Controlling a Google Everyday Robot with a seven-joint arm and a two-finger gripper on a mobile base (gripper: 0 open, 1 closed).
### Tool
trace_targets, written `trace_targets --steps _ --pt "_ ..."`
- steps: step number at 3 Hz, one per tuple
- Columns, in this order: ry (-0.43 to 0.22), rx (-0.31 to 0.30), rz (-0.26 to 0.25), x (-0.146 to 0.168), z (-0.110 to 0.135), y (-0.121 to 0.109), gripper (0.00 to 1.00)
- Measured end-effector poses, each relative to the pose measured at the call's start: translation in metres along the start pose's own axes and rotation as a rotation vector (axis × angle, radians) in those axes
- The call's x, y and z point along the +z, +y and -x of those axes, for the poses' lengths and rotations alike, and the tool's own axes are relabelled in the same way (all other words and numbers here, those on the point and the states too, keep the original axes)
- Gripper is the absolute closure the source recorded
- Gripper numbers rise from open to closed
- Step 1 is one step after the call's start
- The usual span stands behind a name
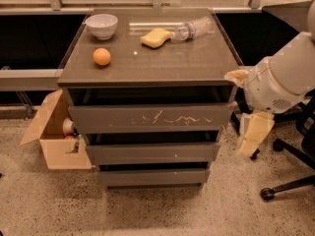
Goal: Open top drawer
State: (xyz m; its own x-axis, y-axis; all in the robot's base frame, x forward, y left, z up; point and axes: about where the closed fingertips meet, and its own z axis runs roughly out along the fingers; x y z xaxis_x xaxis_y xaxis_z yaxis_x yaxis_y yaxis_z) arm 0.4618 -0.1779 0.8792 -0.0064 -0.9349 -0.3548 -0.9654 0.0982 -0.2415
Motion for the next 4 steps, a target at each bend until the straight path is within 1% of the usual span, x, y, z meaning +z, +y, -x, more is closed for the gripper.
trace_targets --steps 1,2,3,4 --pt "-0.069 0.004 0.059 0.041 -0.002 -0.002 0.00" --pt "-0.065 -0.001 0.060 0.044 -0.002 -0.002 0.00" --pt "-0.008 -0.070 0.069 0.087 -0.009 -0.010 0.00" --pt "-0.020 -0.097 0.091 0.124 -0.020 -0.019 0.00"
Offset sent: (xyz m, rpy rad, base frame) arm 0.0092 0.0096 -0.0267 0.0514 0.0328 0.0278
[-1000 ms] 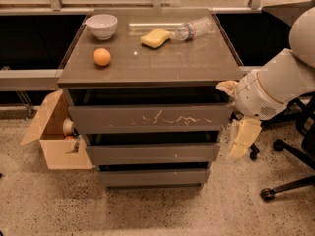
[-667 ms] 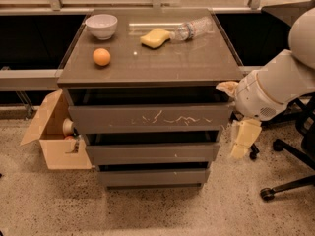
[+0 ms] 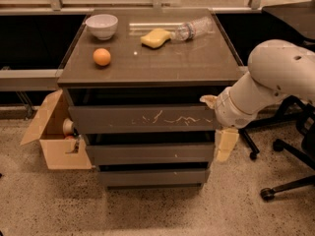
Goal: Open top drawer
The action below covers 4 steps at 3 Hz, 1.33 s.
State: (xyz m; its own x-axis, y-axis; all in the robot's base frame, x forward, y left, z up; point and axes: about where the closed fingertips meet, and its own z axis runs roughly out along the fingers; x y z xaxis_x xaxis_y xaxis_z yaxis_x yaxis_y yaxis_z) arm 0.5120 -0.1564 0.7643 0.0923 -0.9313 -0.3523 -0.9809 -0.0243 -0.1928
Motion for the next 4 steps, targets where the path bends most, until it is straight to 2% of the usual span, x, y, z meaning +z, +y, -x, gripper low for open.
trace_targets --steps 1,2,3,4 --pt "-0.023 -0.007 0.018 0.074 -0.025 -0.041 0.00" --pt "-0.016 -0.009 0.014 0.074 -0.025 -0.042 0.00" --pt "0.093 -0.042 -0.044 0.083 -0.033 -0.055 0.00" --pt "0.174 -0.077 -0.134 0.084 -0.046 -0.075 0.00"
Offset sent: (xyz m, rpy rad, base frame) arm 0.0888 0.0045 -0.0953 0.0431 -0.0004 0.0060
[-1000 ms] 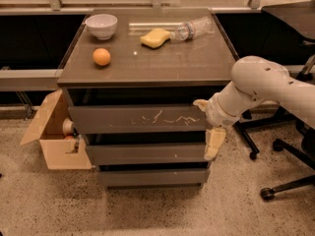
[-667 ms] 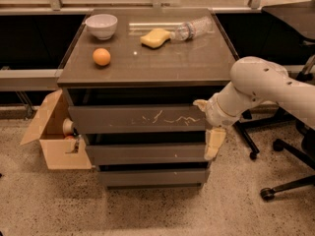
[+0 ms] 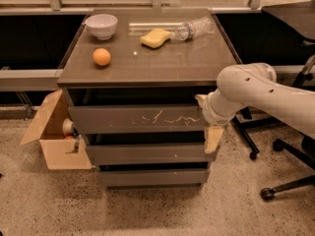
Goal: Open top drawer
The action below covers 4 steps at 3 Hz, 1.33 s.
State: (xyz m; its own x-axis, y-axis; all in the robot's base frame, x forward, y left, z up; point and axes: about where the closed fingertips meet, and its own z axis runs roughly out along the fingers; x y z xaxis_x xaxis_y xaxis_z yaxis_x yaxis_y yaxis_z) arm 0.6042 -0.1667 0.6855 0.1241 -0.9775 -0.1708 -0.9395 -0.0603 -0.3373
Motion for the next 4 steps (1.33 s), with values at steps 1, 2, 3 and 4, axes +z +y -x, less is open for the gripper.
trace_targets --steps 1,2,3,4 --pt "0.004 -0.020 -0.059 0.006 -0.008 -0.015 0.00" --pt "-0.032 -0.027 -0.075 0.021 -0.015 -0.026 0.00" --pt "-0.075 -0.023 -0.060 0.041 -0.018 -0.032 0.00" --pt "-0.106 -0.023 -0.040 0.056 -0.016 -0.031 0.18"
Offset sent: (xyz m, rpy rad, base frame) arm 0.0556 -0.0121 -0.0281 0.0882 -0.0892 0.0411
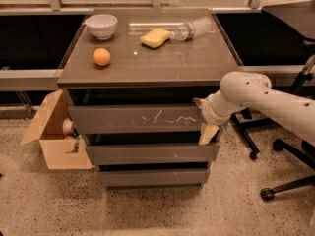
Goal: Open top drawer
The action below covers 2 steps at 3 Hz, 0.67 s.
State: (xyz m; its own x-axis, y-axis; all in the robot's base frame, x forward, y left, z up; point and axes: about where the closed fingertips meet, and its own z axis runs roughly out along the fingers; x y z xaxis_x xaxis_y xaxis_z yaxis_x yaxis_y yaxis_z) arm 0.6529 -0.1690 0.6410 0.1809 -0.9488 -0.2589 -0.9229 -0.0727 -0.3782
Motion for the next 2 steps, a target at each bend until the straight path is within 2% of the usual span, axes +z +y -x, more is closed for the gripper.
trace_targets --steps 1,2 --pt "-0.016 -0.011 0.003 -0.001 0.008 0.007 0.41" --pt "-0.035 -0.039 -0.018 -0.021 0.024 0.018 0.65"
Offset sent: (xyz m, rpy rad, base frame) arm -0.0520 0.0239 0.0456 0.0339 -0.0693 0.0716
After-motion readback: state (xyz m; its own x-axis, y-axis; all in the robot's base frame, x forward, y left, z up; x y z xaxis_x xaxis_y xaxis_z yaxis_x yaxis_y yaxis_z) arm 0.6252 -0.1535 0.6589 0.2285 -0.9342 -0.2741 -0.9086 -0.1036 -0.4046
